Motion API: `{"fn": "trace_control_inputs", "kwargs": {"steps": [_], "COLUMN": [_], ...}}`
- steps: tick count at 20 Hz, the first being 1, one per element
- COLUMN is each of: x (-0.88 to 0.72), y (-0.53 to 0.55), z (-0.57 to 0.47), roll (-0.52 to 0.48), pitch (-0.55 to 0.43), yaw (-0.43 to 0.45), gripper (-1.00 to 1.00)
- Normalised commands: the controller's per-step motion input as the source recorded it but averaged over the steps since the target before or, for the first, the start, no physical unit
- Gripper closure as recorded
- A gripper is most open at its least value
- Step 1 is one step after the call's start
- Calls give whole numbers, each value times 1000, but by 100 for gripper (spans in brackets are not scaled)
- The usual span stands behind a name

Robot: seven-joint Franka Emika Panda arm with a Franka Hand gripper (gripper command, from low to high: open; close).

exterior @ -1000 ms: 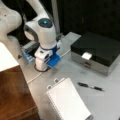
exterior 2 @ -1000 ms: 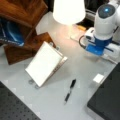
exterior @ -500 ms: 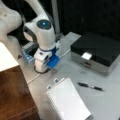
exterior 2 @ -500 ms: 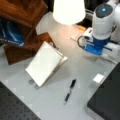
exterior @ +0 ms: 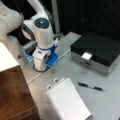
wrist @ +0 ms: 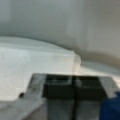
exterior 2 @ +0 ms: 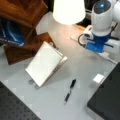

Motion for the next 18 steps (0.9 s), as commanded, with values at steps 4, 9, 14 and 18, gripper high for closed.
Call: {"fn": "trace_control_inputs", "kwargs": {"steps": [4,9,14,18], "x": [-81,59,139,169], "y": [8,-14,7,58], "z": [162,235,217,248], "roll": [164,126,105,54], "pitch": [-86,59,128,140], "yaw": [-105,-117,-109,-125], "gripper": [100,100,100,100]}}
